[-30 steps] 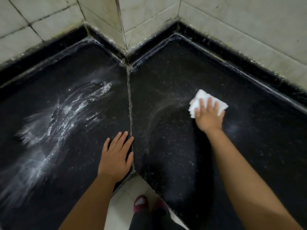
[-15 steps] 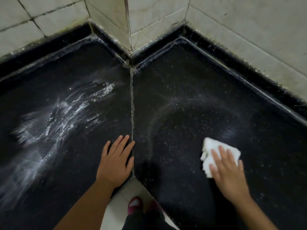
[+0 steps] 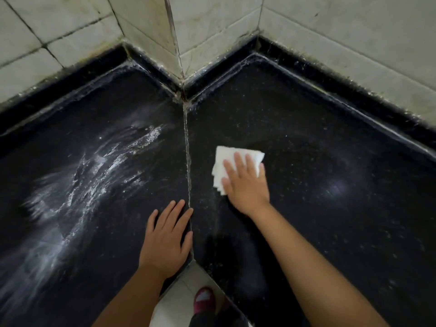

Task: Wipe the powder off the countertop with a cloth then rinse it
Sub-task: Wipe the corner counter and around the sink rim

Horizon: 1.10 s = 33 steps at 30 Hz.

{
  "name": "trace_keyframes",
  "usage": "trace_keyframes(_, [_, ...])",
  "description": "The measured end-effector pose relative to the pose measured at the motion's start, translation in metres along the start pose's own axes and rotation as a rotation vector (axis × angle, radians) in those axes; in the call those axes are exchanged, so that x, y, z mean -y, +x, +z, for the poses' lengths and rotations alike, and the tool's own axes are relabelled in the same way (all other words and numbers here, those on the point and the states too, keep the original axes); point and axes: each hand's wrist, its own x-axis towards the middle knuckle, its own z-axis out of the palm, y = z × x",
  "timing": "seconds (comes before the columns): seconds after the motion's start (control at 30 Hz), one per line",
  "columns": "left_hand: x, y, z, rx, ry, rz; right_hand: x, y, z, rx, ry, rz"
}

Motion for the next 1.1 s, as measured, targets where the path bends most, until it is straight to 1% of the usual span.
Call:
trace_keyframes(0.03, [0.000, 0.000, 0.000, -0.001, -0.001, 0.003, 0.006, -0.020, 0.009, -0.056, -0.041, -0.086])
trace_keyframes(0.07, [0.000, 0.000, -0.001, -0.001, -0.001, 0.005, 0.007, -0.043, 0.019, -0.076, -0.063, -0.133])
trace_keyframes(0.1, [0.000, 0.000, -0.001, -0.001, 0.002, 0.004, 0.003, -0.068, 0.030, -0.045, -0.040, -0.172])
trace_keyframes(0.13, [-0.001, 0.000, -0.002, -0.003, 0.004, 0.002, -0.007, -0.093, 0.038, 0.023, -0.021, -0.190])
trace_keyframes(0.17, [-0.001, 0.000, -0.002, -0.002, 0.003, 0.000, -0.022, -0.117, 0.046, 0.054, -0.031, -0.199])
trace_keyframes(0.23, [-0.001, -0.001, -0.001, 0.004, -0.002, 0.000, -0.060, -0.146, 0.048, 0.026, -0.039, -0.170])
trace_keyframes(0.3, [-0.002, 0.000, -0.001, 0.006, -0.005, 0.002, -0.094, -0.142, 0.032, 0.035, -0.041, 0.022])
trace_keyframes(0.37, [-0.001, 0.001, 0.000, 0.013, -0.003, -0.002, -0.115, -0.114, 0.010, -0.064, -0.015, 0.178])
trace_keyframes(0.43, [0.000, 0.000, 0.001, 0.031, 0.009, -0.006, -0.125, -0.072, -0.013, -0.061, 0.094, 0.384])
trace_keyframes(0.5, [0.000, 0.000, 0.001, 0.048, 0.025, -0.009, -0.121, -0.021, -0.030, -0.057, 0.141, 0.494])
trace_keyframes(0.57, [0.001, 0.001, 0.002, 0.054, 0.043, -0.004, -0.098, 0.020, -0.039, -0.022, 0.135, 0.469])
trace_keyframes(0.63, [0.001, 0.000, 0.002, 0.045, 0.045, 0.000, -0.061, 0.045, -0.037, 0.022, 0.093, 0.340])
trace_keyframes(0.7, [0.001, 0.001, 0.002, 0.032, 0.041, 0.002, -0.022, 0.046, -0.026, 0.038, 0.040, 0.177])
trace_keyframes(0.77, [0.002, 0.001, 0.002, 0.018, 0.036, 0.008, 0.006, 0.025, -0.012, 0.075, 0.010, 0.020])
trace_keyframes(0.87, [0.001, 0.001, 0.004, -0.013, 0.043, 0.022, 0.008, -0.047, 0.017, 0.048, -0.030, -0.148])
trace_keyframes(0.93, [0.001, 0.001, 0.005, -0.025, 0.040, 0.026, -0.018, -0.098, 0.033, 0.020, -0.040, -0.157])
trace_keyframes(1.0, [0.001, 0.000, 0.005, -0.022, 0.032, 0.026, -0.061, -0.129, 0.032, 0.089, -0.060, -0.061])
trace_keyframes(1.07, [0.001, 0.000, 0.005, -0.009, 0.023, 0.021, -0.101, -0.128, 0.015, 0.105, -0.061, 0.070])
trace_keyframes(1.1, [0.002, 0.001, 0.005, -0.009, 0.014, 0.024, -0.116, -0.117, 0.005, 0.070, -0.037, 0.138])
